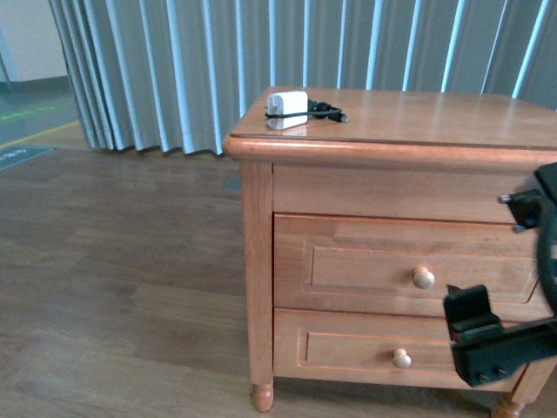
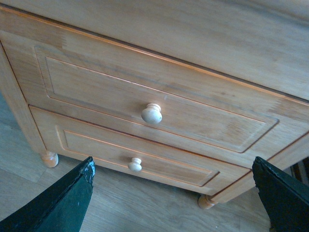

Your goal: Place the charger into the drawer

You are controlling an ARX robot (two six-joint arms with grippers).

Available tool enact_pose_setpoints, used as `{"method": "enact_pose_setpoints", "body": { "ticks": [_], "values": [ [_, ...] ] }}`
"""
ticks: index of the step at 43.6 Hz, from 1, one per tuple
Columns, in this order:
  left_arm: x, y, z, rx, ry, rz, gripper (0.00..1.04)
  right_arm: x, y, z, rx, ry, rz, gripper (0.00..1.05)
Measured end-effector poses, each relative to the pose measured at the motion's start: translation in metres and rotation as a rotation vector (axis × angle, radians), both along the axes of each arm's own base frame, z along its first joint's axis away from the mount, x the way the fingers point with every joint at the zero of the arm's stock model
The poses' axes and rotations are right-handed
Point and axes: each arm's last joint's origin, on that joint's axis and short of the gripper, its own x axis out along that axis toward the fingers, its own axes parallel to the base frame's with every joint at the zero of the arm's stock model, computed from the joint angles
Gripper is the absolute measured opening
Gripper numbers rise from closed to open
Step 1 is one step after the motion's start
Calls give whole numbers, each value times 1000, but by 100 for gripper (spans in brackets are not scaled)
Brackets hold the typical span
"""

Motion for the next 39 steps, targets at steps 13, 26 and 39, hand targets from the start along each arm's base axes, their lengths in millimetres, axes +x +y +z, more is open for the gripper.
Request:
{"method": "enact_pose_setpoints", "body": {
  "ticks": [13, 26, 39],
  "values": [
    [0, 0, 0, 0, 0, 0, 99, 50, 14, -38, -10, 24, -1, 96],
    [0, 0, 0, 0, 0, 0, 99, 93, 15, -63, -9, 20, -21, 96],
    [0, 0, 0, 0, 0, 0, 99, 113, 21, -69, 9, 5, -51, 96]
  ]
}}
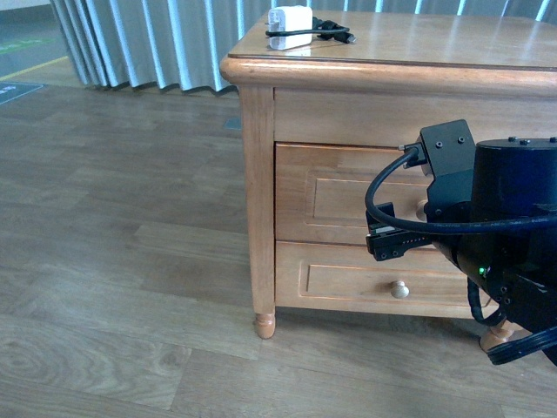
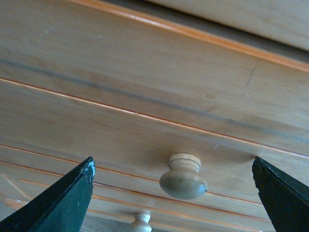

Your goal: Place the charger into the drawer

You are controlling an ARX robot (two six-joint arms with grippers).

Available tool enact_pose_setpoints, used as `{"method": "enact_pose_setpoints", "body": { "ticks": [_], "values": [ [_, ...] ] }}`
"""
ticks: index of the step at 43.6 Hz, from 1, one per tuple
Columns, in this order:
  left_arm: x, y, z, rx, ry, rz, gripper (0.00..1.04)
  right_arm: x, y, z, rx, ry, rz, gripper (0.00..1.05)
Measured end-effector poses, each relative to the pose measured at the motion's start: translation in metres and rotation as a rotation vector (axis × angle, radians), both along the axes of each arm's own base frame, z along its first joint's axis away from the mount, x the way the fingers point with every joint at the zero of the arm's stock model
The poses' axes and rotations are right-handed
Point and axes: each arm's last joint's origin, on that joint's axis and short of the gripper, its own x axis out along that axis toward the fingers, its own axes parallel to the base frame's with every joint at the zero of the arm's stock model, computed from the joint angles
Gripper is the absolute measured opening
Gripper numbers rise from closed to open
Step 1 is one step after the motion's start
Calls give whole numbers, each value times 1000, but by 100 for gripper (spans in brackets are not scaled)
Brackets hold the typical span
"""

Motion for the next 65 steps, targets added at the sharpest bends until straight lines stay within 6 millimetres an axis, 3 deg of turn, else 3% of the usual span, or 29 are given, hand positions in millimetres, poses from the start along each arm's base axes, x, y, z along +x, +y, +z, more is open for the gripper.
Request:
{"method": "enact_pose_setpoints", "body": {
  "ticks": [13, 16, 26, 28, 33, 50, 65],
  "values": [
    [0, 0, 0, 0, 0, 0, 99, 2, 2, -8, 4, 17, -12, 96],
    [0, 0, 0, 0, 0, 0, 99, 2, 2, -8, 7, 17, -18, 92],
    [0, 0, 0, 0, 0, 0, 99, 3, 2, -8, 17, 12, -24, 48],
    [0, 0, 0, 0, 0, 0, 99, 3, 2, -7, 19, 10, -25, 45],
    [0, 0, 0, 0, 0, 0, 99, 3, 2, -7, 16, 8, -35, 25],
    [0, 0, 0, 0, 0, 0, 99, -1, 1, -4, 25, 27, -22, 23],
    [0, 0, 0, 0, 0, 0, 99, -55, -11, 5, 81, 161, 52, 22]
  ]
}}
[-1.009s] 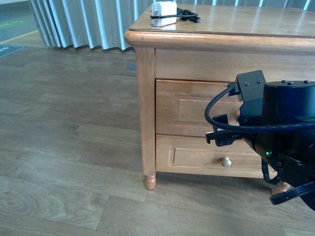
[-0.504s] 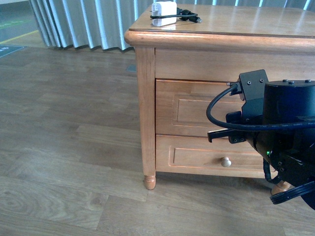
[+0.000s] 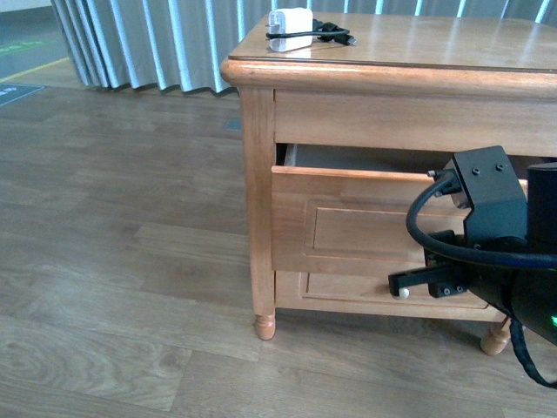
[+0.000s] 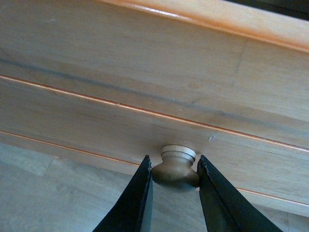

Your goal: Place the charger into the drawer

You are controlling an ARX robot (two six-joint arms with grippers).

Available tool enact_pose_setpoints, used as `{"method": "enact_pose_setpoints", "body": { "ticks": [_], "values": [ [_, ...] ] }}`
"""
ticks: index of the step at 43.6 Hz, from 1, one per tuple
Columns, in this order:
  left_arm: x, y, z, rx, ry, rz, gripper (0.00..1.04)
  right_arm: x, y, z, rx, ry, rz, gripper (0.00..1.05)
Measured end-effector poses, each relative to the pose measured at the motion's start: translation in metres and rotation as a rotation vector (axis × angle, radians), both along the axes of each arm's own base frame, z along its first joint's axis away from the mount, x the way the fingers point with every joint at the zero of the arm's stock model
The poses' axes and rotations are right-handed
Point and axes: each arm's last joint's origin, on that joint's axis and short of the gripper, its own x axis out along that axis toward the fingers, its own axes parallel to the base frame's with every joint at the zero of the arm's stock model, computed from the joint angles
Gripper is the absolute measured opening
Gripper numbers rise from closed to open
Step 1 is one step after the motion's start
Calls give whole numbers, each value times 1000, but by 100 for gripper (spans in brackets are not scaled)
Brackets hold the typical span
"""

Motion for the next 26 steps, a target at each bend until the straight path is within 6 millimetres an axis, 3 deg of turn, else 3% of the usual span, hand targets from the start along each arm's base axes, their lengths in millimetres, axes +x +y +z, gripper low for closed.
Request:
{"method": "enact_pose_setpoints", "body": {
  "ticks": [15, 24, 26],
  "values": [
    [0, 0, 0, 0, 0, 0, 99, -67, -16, 10, 20, 108, 129, 22],
    [0, 0, 0, 0, 0, 0, 99, -90, -20, 13, 21, 128, 171, 22],
    [0, 0, 0, 0, 0, 0, 99, -93, -21, 14, 23, 126, 170, 27]
  ]
}}
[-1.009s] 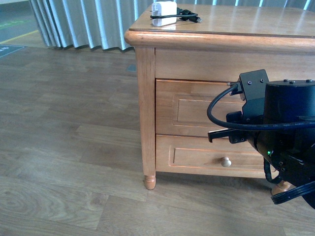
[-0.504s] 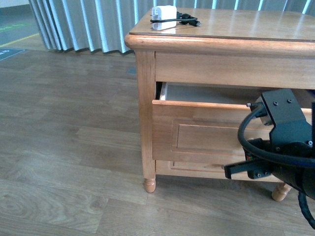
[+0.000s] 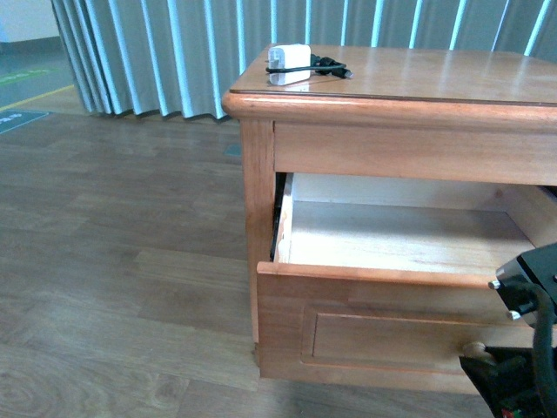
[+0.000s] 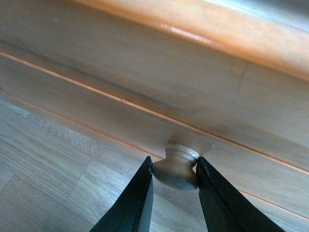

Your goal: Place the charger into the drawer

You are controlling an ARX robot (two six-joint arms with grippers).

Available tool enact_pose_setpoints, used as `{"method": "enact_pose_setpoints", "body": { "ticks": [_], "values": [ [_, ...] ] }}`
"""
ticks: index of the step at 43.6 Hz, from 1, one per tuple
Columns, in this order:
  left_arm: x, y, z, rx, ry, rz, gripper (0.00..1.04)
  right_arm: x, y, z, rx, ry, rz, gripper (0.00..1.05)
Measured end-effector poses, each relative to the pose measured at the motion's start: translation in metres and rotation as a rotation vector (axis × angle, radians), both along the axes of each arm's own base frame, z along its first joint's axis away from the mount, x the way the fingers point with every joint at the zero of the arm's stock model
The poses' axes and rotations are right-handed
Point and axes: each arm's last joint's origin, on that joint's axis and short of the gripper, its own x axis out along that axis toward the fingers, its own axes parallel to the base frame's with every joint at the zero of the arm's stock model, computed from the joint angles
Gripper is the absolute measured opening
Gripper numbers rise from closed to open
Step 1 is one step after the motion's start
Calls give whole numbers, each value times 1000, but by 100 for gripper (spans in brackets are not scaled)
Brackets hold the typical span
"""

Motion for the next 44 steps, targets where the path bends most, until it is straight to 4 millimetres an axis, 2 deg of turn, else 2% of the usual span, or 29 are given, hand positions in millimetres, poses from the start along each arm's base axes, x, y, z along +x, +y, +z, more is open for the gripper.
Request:
{"method": "enact_pose_setpoints", "body": {
  "ticks": [9, 12, 18, 22, 32, 36, 44],
  "values": [
    [0, 0, 0, 0, 0, 0, 99, -19, -9, 12, 19, 10, 8, 55],
    [0, 0, 0, 0, 0, 0, 99, -29, -15, 25, 29, -1, 13, 69],
    [0, 0, 0, 0, 0, 0, 99, -52, -35, 65, 49, -75, -35, 98],
    [0, 0, 0, 0, 0, 0, 99, -71, -51, 87, 63, -146, -100, 96],
    [0, 0, 0, 0, 0, 0, 99, -97, -81, 112, 109, -300, -246, 96],
    [0, 0, 0, 0, 0, 0, 99, -103, -97, 113, 122, -359, -379, 96],
    [0, 0, 0, 0, 0, 0, 99, -104, -99, 110, 136, -348, -400, 96]
  ]
}}
